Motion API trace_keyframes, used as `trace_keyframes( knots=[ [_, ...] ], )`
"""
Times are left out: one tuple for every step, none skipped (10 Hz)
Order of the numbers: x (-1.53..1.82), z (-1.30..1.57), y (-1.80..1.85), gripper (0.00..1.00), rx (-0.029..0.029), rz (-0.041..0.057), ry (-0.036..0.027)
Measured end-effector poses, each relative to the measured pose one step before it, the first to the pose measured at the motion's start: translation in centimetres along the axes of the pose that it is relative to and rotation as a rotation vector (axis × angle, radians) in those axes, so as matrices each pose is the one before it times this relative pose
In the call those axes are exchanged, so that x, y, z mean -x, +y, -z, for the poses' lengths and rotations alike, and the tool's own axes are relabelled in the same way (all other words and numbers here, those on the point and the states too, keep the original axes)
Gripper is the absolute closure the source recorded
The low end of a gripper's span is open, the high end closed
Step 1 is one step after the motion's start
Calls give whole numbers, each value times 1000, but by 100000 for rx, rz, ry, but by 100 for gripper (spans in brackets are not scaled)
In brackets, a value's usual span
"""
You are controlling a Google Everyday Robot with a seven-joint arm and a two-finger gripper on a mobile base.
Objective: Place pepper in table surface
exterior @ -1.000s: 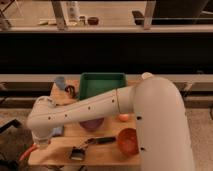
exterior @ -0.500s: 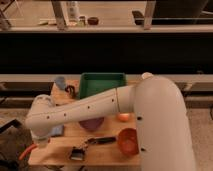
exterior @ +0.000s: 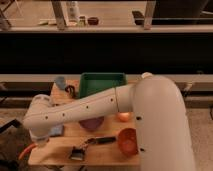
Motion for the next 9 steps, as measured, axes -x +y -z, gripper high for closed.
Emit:
trace_keyframes(
  knots=[
    [31,-92,-87,100,-150,294,335],
    [-38,-143,-76,100,10,70,311],
    [-142,-166,-204,100,-160,-59,525],
    [-132,-193,-274,100,-11,-283,576],
    [-284,-272,-457,100,-167,-15,991],
    [-262,-219,-236,100,-30,-208,637],
    [-308,-351,-98,100,401,-403,583],
    [-344,-373,-170,100,126,-353,682],
    [-528,-529,-71,100,345,-406,898]
  ],
)
